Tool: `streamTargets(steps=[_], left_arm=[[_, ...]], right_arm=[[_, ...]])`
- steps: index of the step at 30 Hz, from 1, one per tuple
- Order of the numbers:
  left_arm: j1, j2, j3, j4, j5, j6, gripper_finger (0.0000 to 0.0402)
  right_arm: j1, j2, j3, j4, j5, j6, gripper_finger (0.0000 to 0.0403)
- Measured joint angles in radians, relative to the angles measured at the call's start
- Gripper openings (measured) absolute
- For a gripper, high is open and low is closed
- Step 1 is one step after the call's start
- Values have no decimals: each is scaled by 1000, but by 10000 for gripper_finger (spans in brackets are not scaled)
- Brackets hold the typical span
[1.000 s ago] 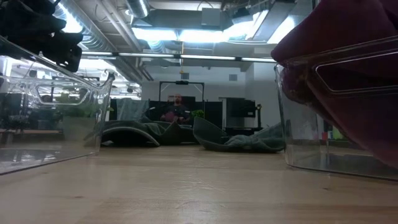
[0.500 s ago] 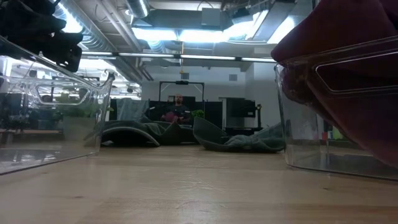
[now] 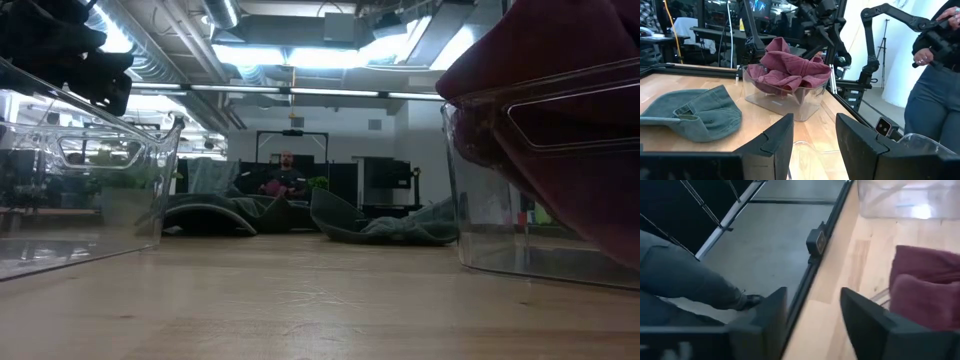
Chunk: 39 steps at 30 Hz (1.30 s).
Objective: Pick & Place hat
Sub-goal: Put the red cap into the right transparent bin
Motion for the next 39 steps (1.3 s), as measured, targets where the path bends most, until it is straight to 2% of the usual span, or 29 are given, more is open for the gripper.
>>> streamTargets(steps=[7, 9, 21, 27, 30, 39], left_arm=[[0, 0, 0, 0, 0, 0, 143], [0, 0, 0, 0, 0, 0, 143], [0, 0, 0, 0, 0, 0, 143], [0, 0, 0, 0, 0, 0, 143], [0, 0, 0, 0, 0, 0, 143], [0, 0, 0, 0, 0, 0, 143]], right_arm=[[-12, 134, 87, 5, 31, 132, 35], [-27, 186, 115, 4, 38, 175, 10], [-144, 495, 286, -17, 15, 521, 6], [-205, 580, 372, -271, 11, 612, 3], [-226, 600, 412, -404, -25, 644, 2], [-221, 605, 422, -563, -122, 729, 2]])
